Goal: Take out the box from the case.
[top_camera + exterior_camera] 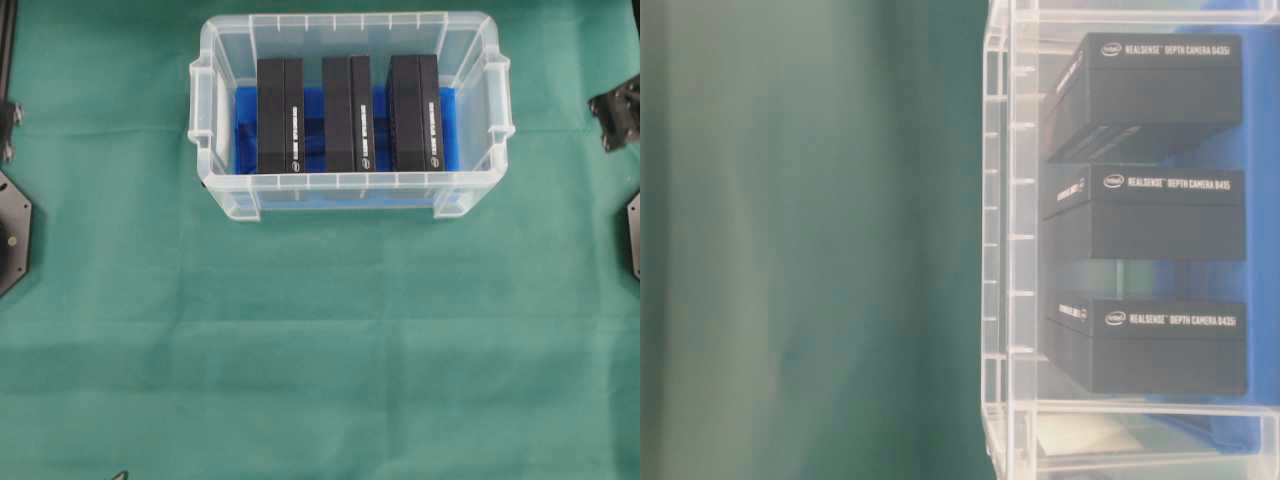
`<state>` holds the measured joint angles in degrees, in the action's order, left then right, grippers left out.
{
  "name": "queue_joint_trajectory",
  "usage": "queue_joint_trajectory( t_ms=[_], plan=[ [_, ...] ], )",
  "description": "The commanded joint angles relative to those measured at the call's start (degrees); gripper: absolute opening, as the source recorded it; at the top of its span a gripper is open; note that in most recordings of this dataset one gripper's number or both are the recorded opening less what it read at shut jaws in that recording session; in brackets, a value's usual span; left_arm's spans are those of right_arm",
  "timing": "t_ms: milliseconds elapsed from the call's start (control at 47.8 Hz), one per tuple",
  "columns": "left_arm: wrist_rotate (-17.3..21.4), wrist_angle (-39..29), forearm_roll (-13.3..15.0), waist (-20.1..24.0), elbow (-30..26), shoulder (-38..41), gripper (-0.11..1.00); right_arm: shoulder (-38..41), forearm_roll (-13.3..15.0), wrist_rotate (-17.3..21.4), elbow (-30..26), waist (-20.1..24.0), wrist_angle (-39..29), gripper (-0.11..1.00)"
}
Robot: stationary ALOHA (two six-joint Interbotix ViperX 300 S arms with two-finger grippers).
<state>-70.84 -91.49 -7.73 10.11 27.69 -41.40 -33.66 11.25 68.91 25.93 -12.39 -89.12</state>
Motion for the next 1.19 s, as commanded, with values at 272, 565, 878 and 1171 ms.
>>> queue_joint_trajectory(
  t_ms=[272, 565, 878, 1171],
  plan=[
    [8.4, 1.5, -0.3, 12.3, -2.5, 2.6, 0.60, 1.8, -0.6, -10.8, -1.0, -15.2, 6.7, 0.00],
    [8.3, 1.7, -0.2, 12.7, -2.9, 3.6, 0.69, 3.6, -2.2, -10.8, -0.2, -15.5, 7.7, 0.00],
    [8.1, 1.7, -0.2, 12.8, -2.9, 3.6, 0.76, 3.4, -1.5, -5.6, 1.1, -15.5, 7.5, 0.43],
    [7.7, 1.8, -0.3, 13.3, -3.0, 3.6, 0.86, 3.3, -1.3, -3.4, 1.2, -15.4, 7.2, 0.94]
  ],
)
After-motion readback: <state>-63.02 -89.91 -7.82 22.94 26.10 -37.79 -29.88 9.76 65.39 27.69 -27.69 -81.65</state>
